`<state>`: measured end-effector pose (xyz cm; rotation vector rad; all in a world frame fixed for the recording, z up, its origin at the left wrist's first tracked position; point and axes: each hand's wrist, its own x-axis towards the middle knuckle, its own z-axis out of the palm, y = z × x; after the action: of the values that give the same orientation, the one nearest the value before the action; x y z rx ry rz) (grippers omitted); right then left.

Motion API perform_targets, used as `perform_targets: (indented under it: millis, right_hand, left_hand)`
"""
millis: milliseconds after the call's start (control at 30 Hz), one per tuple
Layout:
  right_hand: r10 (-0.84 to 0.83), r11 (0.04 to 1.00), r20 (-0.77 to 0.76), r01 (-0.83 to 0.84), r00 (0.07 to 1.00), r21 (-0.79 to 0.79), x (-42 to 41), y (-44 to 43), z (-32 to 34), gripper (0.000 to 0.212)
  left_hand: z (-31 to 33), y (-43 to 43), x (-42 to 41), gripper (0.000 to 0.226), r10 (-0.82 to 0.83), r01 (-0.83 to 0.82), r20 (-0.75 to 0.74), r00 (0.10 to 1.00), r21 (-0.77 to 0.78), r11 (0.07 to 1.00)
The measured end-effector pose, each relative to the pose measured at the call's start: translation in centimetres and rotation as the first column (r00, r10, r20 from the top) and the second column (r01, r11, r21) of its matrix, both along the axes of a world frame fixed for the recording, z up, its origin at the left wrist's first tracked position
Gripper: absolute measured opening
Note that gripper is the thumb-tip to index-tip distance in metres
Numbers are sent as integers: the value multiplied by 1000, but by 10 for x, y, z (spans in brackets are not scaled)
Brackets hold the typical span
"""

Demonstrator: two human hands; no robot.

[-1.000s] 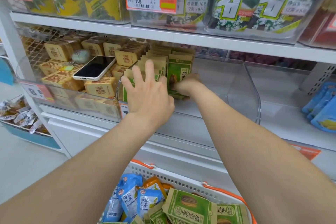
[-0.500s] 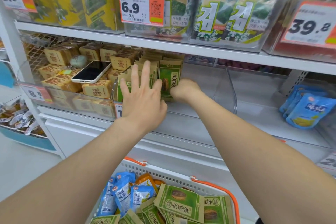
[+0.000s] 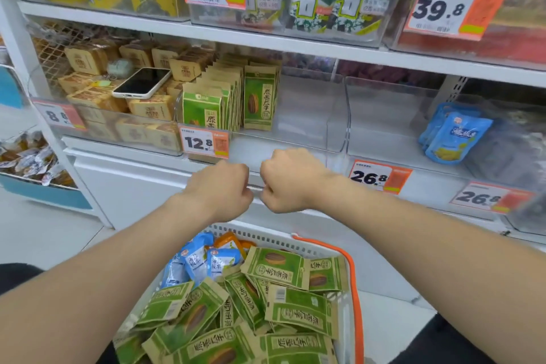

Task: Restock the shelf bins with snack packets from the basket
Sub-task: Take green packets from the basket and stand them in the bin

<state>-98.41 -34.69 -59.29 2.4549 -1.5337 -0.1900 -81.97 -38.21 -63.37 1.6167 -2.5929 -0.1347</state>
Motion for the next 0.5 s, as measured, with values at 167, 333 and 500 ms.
perform_targets:
  millis: [167,333,500]
  right_hand:
    - [-26,883,-239,135,971,449,-13,17,-59,29]
    - [66,779,-330,158,942,607,-21,33,-109,30]
    - [74,663,-326,198,942,722,-22,53,-162,21]
  left_hand:
    - [-23,30,-9,31,-347,262,108,932,461,848]
    - [-42,38,-17,33,-385,242,222,896,481,843]
    - [-46,46,-28,32,-443,252,285,850,518,817]
